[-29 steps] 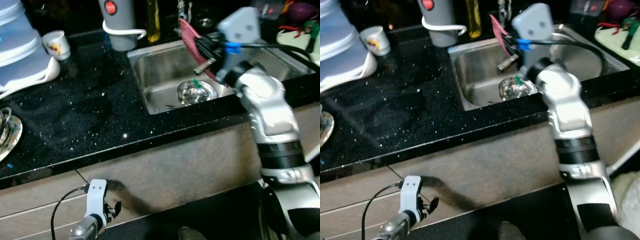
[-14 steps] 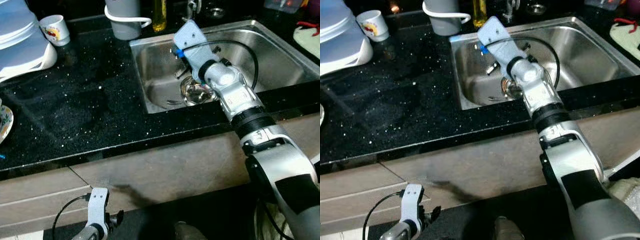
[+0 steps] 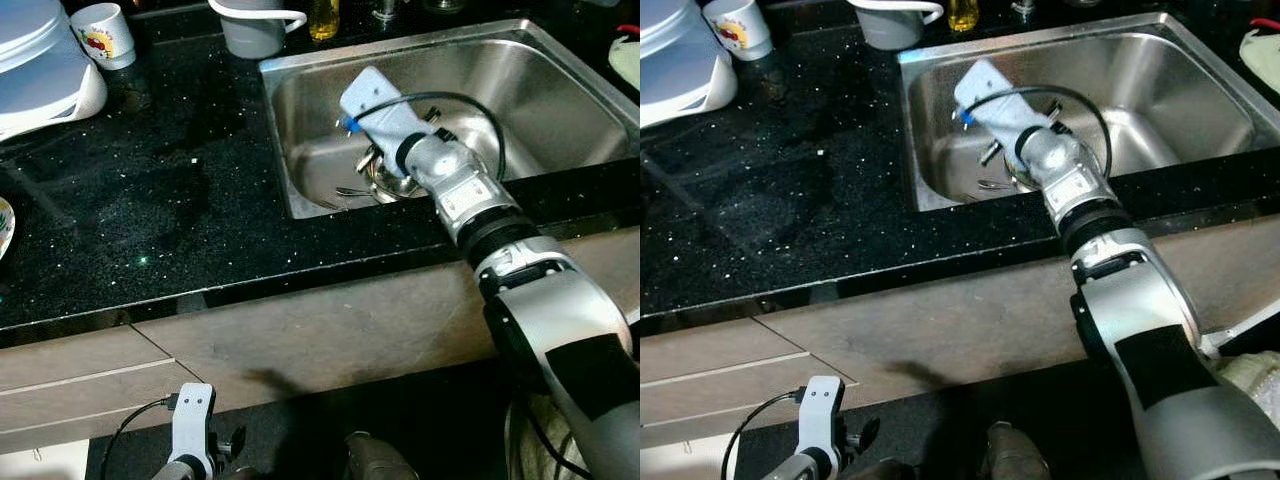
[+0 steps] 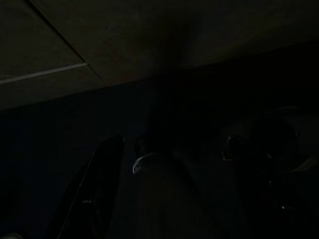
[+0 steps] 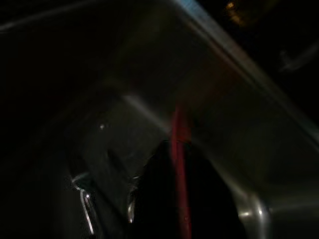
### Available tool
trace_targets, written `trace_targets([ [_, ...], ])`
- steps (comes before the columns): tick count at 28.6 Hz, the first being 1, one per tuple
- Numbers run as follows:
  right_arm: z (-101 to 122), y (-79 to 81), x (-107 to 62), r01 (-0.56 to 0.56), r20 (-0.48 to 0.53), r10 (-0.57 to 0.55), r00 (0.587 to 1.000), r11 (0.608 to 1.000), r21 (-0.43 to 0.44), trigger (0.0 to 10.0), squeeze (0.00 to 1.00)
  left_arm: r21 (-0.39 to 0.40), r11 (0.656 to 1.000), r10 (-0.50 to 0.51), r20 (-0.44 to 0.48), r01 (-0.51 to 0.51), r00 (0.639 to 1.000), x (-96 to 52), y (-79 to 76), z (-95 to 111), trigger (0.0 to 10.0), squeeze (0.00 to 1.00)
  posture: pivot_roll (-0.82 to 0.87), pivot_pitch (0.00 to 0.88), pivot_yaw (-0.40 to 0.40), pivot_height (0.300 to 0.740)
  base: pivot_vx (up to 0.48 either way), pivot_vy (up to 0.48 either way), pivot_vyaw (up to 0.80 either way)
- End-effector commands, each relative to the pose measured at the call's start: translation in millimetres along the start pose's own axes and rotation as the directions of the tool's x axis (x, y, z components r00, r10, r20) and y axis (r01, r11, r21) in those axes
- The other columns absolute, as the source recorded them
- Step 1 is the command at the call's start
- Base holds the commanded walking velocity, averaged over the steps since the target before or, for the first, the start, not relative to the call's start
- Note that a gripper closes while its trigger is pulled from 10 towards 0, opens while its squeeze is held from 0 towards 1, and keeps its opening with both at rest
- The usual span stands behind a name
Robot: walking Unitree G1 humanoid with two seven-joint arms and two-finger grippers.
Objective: Kitchen organization
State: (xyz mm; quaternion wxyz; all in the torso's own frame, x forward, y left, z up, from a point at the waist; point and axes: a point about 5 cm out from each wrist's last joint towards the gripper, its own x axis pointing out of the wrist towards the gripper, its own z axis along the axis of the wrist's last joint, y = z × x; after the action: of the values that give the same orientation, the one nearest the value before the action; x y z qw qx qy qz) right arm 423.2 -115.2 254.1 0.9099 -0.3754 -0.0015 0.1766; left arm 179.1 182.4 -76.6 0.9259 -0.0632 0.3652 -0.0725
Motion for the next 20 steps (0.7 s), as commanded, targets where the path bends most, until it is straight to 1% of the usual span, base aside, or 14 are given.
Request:
trace_targets([
  [1,5,0.4,1.4,-0.009,0.011,0.01,1.0,1.0,-0.013,10.0,1.0,-0.014,1.0,0.006,-0.022,-0.006,1.0,-3.6,1.2,-8,10.0,0.0,0.04,0.235,0.016,0.74,0.0,0.0,0.0],
  [7,5,-7.7,0.0,0.024,0.024,-0.025,0.999,0.999,0.041,10.0,1.0,-0.015,1.0,0.007,-0.014,-0.007,1.0,-1.2,0.5,-4,10.0,0.0,0.03,0.223,0.017,0.74,0.0,0.0,0.0],
  [8,7,-12.0,-0.9,0.04,0.039,-0.043,0.998,0.997,0.069,10.0,1.0,-0.016,1.0,0.008,-0.013,-0.008,1.0,-0.7,0.4,-3,10.0,0.0,0.03,0.218,0.017,0.74,0.0,0.0,0.0],
  [9,12,-18.4,-2.7,0.052,0.089,-0.065,0.994,0.988,0.146,10.0,1.0,-0.016,1.0,0.009,-0.011,-0.009,1.0,0.0,0.4,-2,10.0,0.0,0.03,0.213,0.018,0.74,0.0,0.0,0.0],
  [10,15,-23.0,-4.1,0.056,0.124,-0.082,0.989,0.979,0.198,10.0,0.69,-0.017,1.0,0.01,-0.009,-0.01,1.0,0.4,0.4,-1,10.0,0.0,0.03,0.213,0.018,0.74,0.0,0.0,0.0],
  [11,15,-23.0,-4.1,0.056,0.124,-0.082,0.989,0.979,0.198,10.0,0.69,-0.017,1.0,0.01,-0.009,-0.01,1.0,0.4,0.4,-1,10.0,0.0,0.03,0.213,0.018,0.74,0.0,0.0,0.0],
  [12,22,-28.6,-6.8,0.03,0.202,-0.092,0.975,0.956,0.29,10.0,0.11,-0.017,1.0,0.011,-0.007,-0.012,1.0,1.0,0.4,1,10.0,0.0,0.02,0.202,0.019,0.74,0.0,0.0,0.0],
  [13,22,-28.6,-6.8,0.03,0.202,-0.092,0.975,0.956,0.29,10.0,0.11,-0.017,1.0,0.011,-0.007,-0.012,1.0,1.0,0.4,1,10.0,0.0,0.02,0.202,0.019,0.74,0.0,0.0,0.0],
  [14,36,-40.0,-16.7,-0.1,0.393,-0.115,0.912,0.868,0.486,10.0,0.0,-0.015,1.0,0.012,-0.001,-0.012,1.0,2.5,0.4,4,10.0,0.0,0.02,0.187,0.022,0.74,0.0,0.0,0.0],
  [15,36,-40.0,-16.7,-0.1,0.393,-0.115,0.912,0.868,0.486,10.0,0.0,-0.015,1.0,0.012,-0.001,-0.012,1.0,2.5,0.4,4,10.0,0.0,0.02,0.187,0.022,0.74,0.0,0.0,0.0],
  [17,41,-46.3,-27.7,-0.225,0.527,-0.143,0.838,0.788,0.573,10.0,0.0,-0.014,1.0,0.013,0.004,-0.013,1.0,4.0,0.3,7,10.0,0.0,0.01,0.174,0.025,0.74,0.0,0.0,0.0],
  [18,39,-46.4,-32.1,-0.27,0.564,-0.153,0.811,0.758,0.593,10.0,0.0,-0.015,1.0,0.014,0.008,-0.014,1.0,4.8,0.2,9,10.0,0.0,0.01,0.166,0.027,0.74,0.0,0.0,0.0],
  [19,39,-46.4,-32.1,-0.27,0.564,-0.153,0.811,0.758,0.593,10.0,0.0,-0.015,1.0,0.014,0.008,-0.014,1.0,4.8,0.2,9,10.0,0.0,0.01,0.166,0.027,0.74,0.0,0.0,0.0],
  [20,38,-44.3,-37.3,-0.311,0.598,-0.152,0.787,0.739,0.597,10.0,0.0,-0.016,1.0,0.015,0.011,-0.015,1.0,5.4,0.2,10,10.0,0.0,0.0,0.163,0.028,0.74,0.0,0.0,0.0],
])
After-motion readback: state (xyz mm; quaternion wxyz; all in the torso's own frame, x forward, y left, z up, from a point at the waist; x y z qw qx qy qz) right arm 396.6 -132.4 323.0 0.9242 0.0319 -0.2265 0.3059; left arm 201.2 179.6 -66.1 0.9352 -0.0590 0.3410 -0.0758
